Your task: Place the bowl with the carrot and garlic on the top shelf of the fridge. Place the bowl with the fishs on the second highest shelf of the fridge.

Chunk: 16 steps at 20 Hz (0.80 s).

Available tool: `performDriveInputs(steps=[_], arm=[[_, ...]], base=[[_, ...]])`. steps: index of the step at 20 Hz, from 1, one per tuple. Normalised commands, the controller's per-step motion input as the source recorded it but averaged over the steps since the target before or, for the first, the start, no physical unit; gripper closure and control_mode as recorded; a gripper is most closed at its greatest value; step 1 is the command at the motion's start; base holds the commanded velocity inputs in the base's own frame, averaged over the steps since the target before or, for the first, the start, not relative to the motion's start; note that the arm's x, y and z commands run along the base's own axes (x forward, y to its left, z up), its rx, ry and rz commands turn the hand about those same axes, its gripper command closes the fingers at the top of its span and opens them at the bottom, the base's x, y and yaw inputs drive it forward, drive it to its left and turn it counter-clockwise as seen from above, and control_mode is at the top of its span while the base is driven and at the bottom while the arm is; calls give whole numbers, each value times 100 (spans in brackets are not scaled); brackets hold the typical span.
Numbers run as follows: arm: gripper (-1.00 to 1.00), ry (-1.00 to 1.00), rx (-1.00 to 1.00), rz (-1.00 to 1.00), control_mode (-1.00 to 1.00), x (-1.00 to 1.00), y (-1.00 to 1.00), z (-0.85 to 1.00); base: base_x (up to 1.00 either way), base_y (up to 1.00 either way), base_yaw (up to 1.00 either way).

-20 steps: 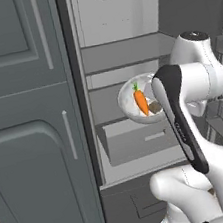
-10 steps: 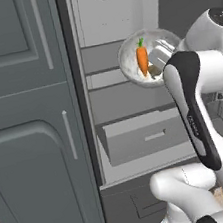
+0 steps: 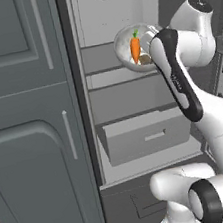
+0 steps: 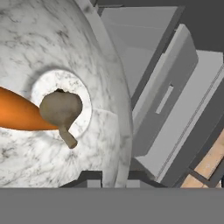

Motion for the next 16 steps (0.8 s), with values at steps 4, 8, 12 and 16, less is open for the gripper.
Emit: performDriveInputs(steps=[4, 8, 12, 16], arm=[[100, 7, 2, -5, -100, 100, -13, 14], [100, 1, 7, -3, -100, 99, -4, 4], [100, -1, 0, -4, -100, 84, 0, -10], [100, 0, 0, -3, -100, 96, 0, -18]], base=[[0, 0, 0], [0, 0, 0], [0, 0, 0], [0, 0, 0]])
